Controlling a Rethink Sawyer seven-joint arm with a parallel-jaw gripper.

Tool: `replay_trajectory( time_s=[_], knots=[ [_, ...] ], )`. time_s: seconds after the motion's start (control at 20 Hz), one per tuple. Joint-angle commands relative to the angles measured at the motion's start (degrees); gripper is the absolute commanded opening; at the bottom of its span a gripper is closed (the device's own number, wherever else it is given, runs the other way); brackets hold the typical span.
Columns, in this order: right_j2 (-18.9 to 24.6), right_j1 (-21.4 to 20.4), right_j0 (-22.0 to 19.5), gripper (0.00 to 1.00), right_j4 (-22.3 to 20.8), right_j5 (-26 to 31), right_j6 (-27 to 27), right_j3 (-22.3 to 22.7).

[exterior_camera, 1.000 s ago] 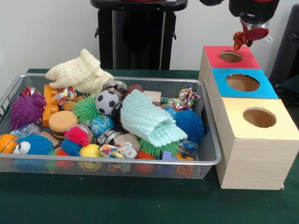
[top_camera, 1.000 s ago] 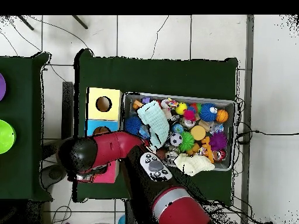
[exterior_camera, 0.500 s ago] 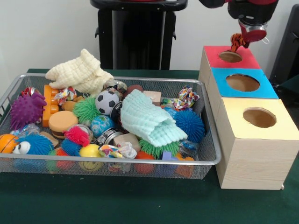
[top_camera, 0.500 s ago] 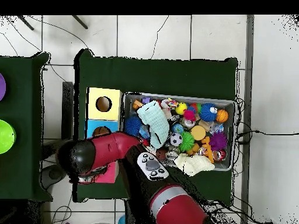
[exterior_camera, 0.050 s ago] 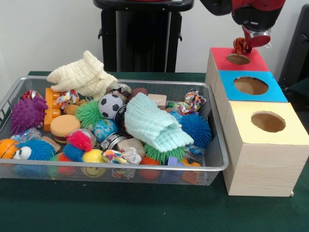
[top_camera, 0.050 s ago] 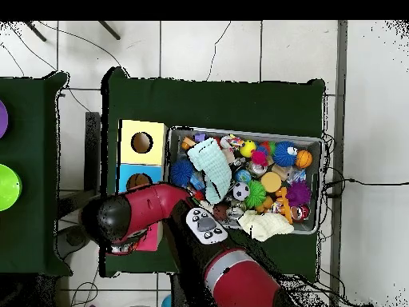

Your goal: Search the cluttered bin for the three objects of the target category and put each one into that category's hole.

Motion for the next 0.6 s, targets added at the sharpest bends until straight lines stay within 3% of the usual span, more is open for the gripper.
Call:
replay_trajectory(
  time_s=[0.05,0.6],
  knots=[
    [-0.7,2.7,-1.3,0.0,-4.8,-2.5,4.6,-4.3],
    [1.0,1.9,-2.7,0.0,-3.4,-7.9,5.2,-3.1]
  ],
)
